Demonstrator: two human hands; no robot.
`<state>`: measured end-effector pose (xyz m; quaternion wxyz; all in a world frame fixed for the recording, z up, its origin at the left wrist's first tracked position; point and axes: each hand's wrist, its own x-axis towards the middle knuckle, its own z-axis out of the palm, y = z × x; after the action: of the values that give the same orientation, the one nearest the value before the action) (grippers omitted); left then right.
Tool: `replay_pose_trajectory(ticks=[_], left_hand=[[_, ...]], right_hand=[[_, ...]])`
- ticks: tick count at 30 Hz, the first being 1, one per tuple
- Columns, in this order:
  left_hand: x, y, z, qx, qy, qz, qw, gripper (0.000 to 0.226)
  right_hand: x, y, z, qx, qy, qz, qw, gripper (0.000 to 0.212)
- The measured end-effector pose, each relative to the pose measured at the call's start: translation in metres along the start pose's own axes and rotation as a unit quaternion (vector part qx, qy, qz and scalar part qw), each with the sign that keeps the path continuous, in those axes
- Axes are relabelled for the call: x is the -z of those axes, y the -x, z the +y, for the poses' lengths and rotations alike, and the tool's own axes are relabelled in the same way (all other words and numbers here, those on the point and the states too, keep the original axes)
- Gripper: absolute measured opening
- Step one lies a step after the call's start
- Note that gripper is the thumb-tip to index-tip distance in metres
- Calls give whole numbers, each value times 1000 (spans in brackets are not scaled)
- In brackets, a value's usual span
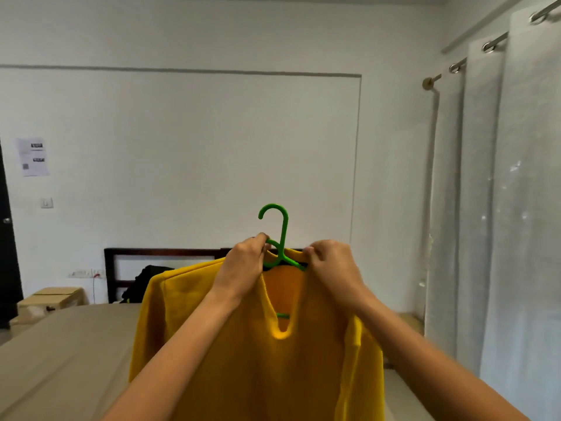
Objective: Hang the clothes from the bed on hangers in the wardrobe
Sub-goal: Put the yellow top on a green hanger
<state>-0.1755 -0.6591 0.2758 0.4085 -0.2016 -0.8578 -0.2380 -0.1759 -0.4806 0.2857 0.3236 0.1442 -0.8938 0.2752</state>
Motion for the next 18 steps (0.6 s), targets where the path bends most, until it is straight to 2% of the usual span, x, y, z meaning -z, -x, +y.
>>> replay_pose_trajectory(ticks=[2,4,6,7,8,10,11,13,16,18], left_hand=[[-2,-5,8,22,-10,23,999,14],[0,-10,11,52,-5,47,998,14],[2,-15,13,66,3,63,996,15],[3,-17,16,65,9,70,995,15],[3,-20,20,62,13,78,995,16],[3,-28,29,54,20,95,994,16],[4,-33,33,52,26,103,993,17],[8,-45,39,51,43,120,991,20],[19,-58,43,21,69,130,989,22],[25,-61,39,-20,69,108,992,21]], right_hand=[[2,3,-13,29,44,-32,998,30],[22,3,-12,35,-35,-135,990,31],[51,-1,1,20,-188,-291,938,36],[62,-5,10,8,-239,-332,912,42],[72,-10,17,2,-252,-350,902,48],[85,-24,24,31,-156,-339,927,48],[89,-32,23,70,-61,-313,945,42],[95,-46,25,150,86,-250,953,22],[100,-51,34,181,94,-165,965,13],[98,-49,44,210,70,-50,974,20]])
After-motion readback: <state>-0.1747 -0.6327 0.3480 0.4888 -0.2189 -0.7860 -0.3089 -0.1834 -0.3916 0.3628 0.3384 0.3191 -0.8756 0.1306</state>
